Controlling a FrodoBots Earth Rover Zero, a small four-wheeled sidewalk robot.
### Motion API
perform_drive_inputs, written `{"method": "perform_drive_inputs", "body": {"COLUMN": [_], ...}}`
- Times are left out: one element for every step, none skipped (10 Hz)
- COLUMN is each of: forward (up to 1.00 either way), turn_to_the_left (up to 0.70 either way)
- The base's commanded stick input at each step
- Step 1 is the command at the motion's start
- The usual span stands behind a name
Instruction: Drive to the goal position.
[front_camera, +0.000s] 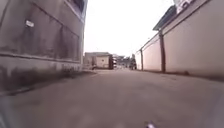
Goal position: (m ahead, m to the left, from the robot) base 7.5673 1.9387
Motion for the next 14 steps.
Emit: {"method": "perform_drive_inputs", "body": {"forward": [1.0, 1.0, 1.0, 1.0, 1.0, 1.0, 1.0, 1.0, 1.0, 1.0, 1.0, 1.0, 1.0, 1.0], "turn_to_the_left": [0.0, 0.0, 0.0, 0.0, 0.0, 0.0, 0.0, 0.0, 0.0, 0.0, 0.0, 0.0, 0.0, 0.0]}}
